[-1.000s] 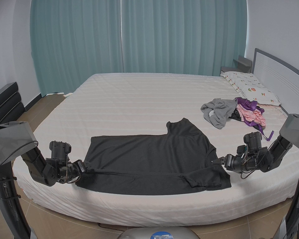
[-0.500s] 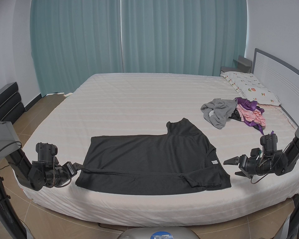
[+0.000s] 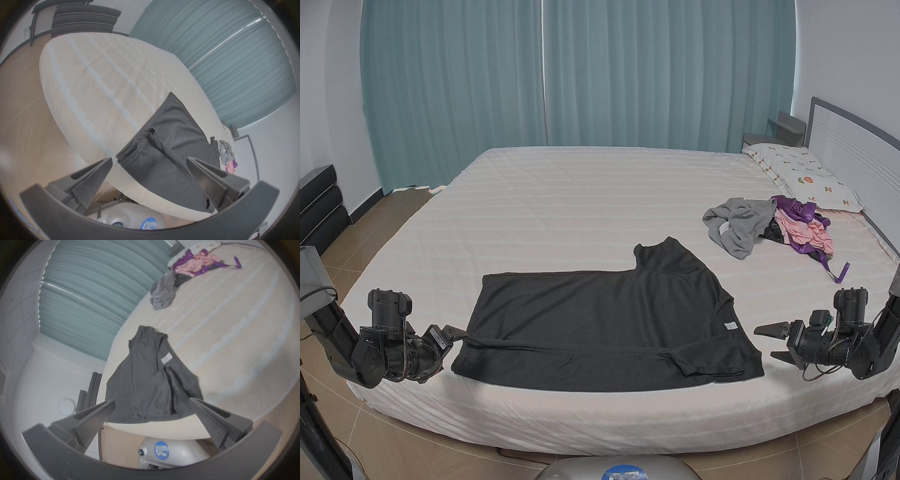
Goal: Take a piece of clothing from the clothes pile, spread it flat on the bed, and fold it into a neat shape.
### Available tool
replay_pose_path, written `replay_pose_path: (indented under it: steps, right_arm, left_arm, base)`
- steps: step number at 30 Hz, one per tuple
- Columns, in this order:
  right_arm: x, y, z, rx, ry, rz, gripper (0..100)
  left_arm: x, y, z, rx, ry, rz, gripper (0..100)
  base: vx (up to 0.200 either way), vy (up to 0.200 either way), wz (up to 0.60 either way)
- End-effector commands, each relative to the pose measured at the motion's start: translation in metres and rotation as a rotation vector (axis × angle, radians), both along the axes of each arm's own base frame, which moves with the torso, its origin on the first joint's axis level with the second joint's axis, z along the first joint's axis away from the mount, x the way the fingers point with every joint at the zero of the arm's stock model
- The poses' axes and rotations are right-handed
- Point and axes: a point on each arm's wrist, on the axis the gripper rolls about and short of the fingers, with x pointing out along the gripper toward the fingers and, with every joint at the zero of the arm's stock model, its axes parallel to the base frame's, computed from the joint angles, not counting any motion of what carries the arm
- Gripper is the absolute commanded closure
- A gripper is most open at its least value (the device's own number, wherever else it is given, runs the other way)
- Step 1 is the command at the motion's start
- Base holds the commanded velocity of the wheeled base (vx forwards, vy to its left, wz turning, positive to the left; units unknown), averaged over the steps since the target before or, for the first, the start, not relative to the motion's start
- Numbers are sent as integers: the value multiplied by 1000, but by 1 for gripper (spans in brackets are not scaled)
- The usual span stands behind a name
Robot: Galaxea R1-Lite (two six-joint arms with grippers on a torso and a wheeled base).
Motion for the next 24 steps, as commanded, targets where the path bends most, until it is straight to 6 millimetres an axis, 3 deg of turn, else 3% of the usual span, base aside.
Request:
replay_pose_path:
  steps: [1, 8, 18, 24]
  right_arm:
    - [-10, -1, -12, 18, 61, -7, 0]
    - [-11, 1, -18, 19, 86, -2, 0]
    - [-10, 1, -22, 16, 98, 3, 0]
    - [-10, 1, -22, 16, 98, 3, 0]
  left_arm:
    - [-2, 1, -3, -48, 20, -7, 0]
    - [-4, 0, -4, -82, 28, -39, 0]
    - [0, 0, 0, -108, 10, -9, 0]
    - [-1, -16, 3, -119, 8, -72, 0]
  base:
    - [0, 0, 0]
    - [171, 0, 0]
    - [0, 0, 0]
    - [0, 0, 0]
